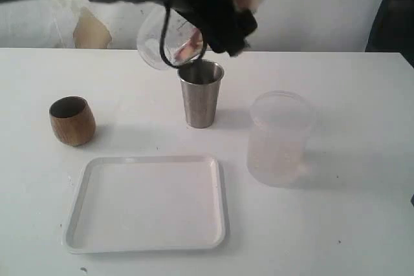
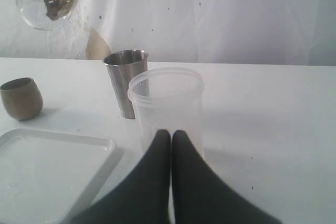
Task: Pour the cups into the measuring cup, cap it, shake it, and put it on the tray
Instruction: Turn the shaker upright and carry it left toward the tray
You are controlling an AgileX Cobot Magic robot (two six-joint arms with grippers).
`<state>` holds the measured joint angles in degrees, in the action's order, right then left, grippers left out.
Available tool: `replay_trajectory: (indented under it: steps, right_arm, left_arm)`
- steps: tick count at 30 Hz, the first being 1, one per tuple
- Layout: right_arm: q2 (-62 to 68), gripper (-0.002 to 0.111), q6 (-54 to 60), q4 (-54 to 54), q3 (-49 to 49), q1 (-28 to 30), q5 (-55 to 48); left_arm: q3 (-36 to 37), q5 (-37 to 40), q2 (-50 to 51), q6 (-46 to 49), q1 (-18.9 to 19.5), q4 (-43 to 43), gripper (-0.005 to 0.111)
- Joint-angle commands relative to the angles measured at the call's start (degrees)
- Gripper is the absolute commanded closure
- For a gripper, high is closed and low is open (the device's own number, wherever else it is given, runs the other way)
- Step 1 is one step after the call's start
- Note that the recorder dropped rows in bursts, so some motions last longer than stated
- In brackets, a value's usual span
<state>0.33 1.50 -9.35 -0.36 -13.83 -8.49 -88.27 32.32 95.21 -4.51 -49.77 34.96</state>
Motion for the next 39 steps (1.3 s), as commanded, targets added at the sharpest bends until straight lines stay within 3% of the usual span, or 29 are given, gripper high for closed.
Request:
replay_trajectory:
  steps: [1,8,12,15,17,19,21,23,31,37,39]
  right_arm:
    - [-0.33,0.108,-0.17,-0.05,0.36,0.19,0.36]
    - [-0.33,0.108,-0.17,-0.05,0.36,0.19,0.36]
    - [-0.33,0.108,-0.17,-0.05,0.36,0.19,0.36]
    - [-0.33,0.108,-0.17,-0.05,0.36,0.19,0.36]
    - [-0.33,0.108,-0.17,-0.05,0.36,0.19,0.36]
    - [-0.33,0.108,-0.17,-0.05,0.36,0.19,0.36]
    - [-0.33,0.108,-0.17,-0.05,0.36,0.19,0.36]
    - [-0.33,0.108,-0.17,-0.05,0.36,0.19,0.36]
    - [-0.33,0.108,-0.17,-0.05,0.36,0.19,0.36]
    - [-0.33,0.108,-0.17,-0.05,0.36,0.19,0.36]
    - [-0.33,0.108,-0.17,-0.05,0.36,0.19,0.36]
  left_arm:
    - [0.43,-2.38,-5.15,12.35,6.79,-25.7,0.107]
    - [10.4,-9.24,-12.02,36.54,14.58,-61.41,0.107]
    - [18.09,-9.36,-14.93,61.7,18.68,-86.62,0.107]
    - [24.62,-2.84,-16.01,82.47,22.94,-106.9,0.107]
    - [29.23,7.69,-16.42,98.72,27.01,-121.38,0.107]
    - [33.26,19.58,-16.42,110.53,31.3,-130.32,0.107]
    - [36.96,27.65,-16.42,118.27,34.36,-133.55,0.107]
    - [40.33,29.75,-16.42,121.77,36.68,-134.82,0.107]
    - [44.38,9.64,-16.42,110.78,39.4,-134.91,0.107]
    - [46.24,16.17,-16.42,120.5,39.4,-134.91,0.107]
    - [46.11,14.8,-16.42,116.57,39.4,-134.91,0.107]
